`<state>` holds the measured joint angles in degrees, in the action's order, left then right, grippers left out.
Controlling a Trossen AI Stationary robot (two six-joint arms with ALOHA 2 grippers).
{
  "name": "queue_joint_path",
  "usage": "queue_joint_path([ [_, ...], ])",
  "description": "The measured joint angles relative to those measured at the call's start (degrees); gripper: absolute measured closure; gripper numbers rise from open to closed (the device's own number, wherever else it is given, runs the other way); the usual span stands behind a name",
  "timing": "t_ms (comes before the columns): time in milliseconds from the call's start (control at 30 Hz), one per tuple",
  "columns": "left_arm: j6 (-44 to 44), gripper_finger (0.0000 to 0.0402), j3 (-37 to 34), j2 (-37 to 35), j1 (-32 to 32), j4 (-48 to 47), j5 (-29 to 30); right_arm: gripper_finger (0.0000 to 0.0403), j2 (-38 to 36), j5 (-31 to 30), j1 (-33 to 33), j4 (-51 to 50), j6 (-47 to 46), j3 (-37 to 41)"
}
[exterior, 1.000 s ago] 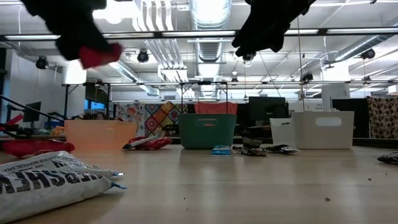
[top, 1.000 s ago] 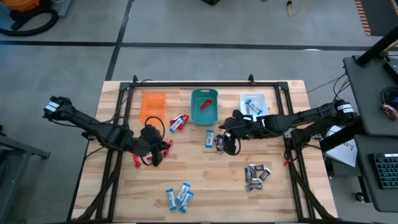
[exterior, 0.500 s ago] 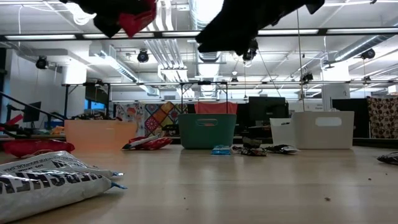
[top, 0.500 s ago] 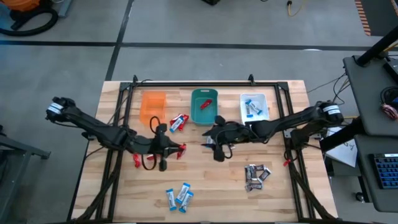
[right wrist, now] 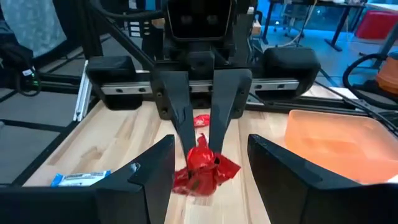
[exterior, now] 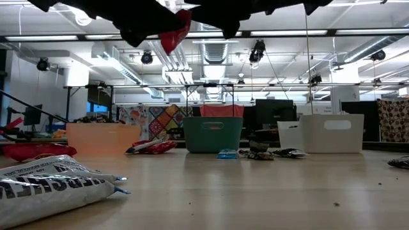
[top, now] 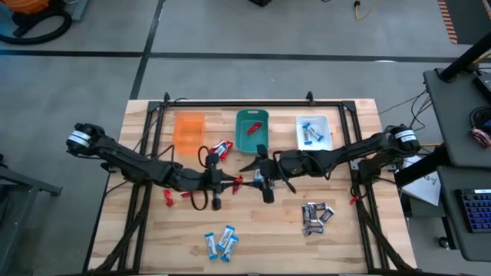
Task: Organize candy in baskets
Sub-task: Put the red chocolate bar into the green bin
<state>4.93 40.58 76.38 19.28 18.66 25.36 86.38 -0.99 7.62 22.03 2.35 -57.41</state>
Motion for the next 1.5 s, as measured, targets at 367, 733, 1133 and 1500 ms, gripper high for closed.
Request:
queue_joint_path([
  [367, 0.0, 0.0392, 0.0, -0.23, -0.23, 1.84, -0.01, 0.0219, 2.61, -0.31, -0.13, 1.45, -2.4, 0.0],
  [733, 0.04, 0.0392, 0.0, 0.3, -0.27, 1.67, 0.03, 0.0358, 2.66, -0.21, -0.11, 1.19, -2.25, 0.02],
  [1133, 2.69, 0.0328, -0.02, 0.06, -0.28, 0.32, 0.04, 0.0376, 2.65, -0.5, -0.15, 1.1, -2.86, 0.02],
  [1500, 7.41, 0.0265, 0.0, -4.87, -0.28, -13.23, 0.01, 0.0376, 2.59, -0.53, -3.23, 0.63, -4.97, 0.02],
])
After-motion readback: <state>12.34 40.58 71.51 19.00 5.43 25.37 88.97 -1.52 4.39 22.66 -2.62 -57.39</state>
